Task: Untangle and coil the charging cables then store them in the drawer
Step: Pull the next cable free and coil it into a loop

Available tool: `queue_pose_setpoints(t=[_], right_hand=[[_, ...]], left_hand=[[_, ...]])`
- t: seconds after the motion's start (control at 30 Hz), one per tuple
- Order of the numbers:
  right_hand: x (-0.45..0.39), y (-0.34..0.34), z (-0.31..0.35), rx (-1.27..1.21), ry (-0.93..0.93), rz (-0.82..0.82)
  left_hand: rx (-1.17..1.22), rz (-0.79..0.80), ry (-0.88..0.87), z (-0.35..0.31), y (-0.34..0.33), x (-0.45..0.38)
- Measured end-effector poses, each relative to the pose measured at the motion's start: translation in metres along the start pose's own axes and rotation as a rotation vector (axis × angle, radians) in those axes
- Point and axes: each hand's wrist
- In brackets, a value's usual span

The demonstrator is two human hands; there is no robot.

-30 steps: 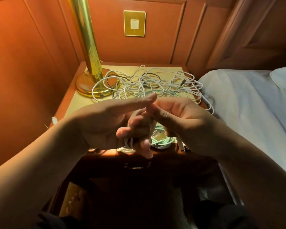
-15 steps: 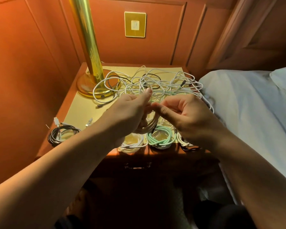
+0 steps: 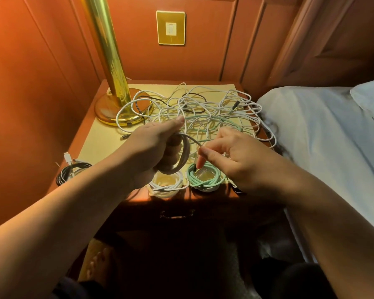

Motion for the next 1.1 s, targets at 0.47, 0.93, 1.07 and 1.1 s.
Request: queue_pose_setpoints(t=[0.47,0.93,1.07,1.1], right_hand=[[-0.006,0.002,-0.004,-0.821,-0.065,0.005],[-0.010,-0.014,0.000,-1.064,-0.065,0.258],[-0.010,-0.018,0.006,-1.063,-0.147,0.256],[-0.009,-0.017,0.006,-1.059,-0.177,0.251]], left_hand=[[0.171,0.108,0.041,-0.013,-0.007,-0.005],[0.205,0.048,0.058,-0.017,-0.010,0.000],[0.006,-0.005,-0.084,-0.015,-0.009,0.000],[-0.039,0.001,-0.108,-0.014,-0.009,0.000]])
Point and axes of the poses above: each hand's wrist, its own x-axis away from the middle knuckle, its own y-axis out of the back of the hand, z = x × y, and after that the axes turned 3 degrees about -y, right-handed
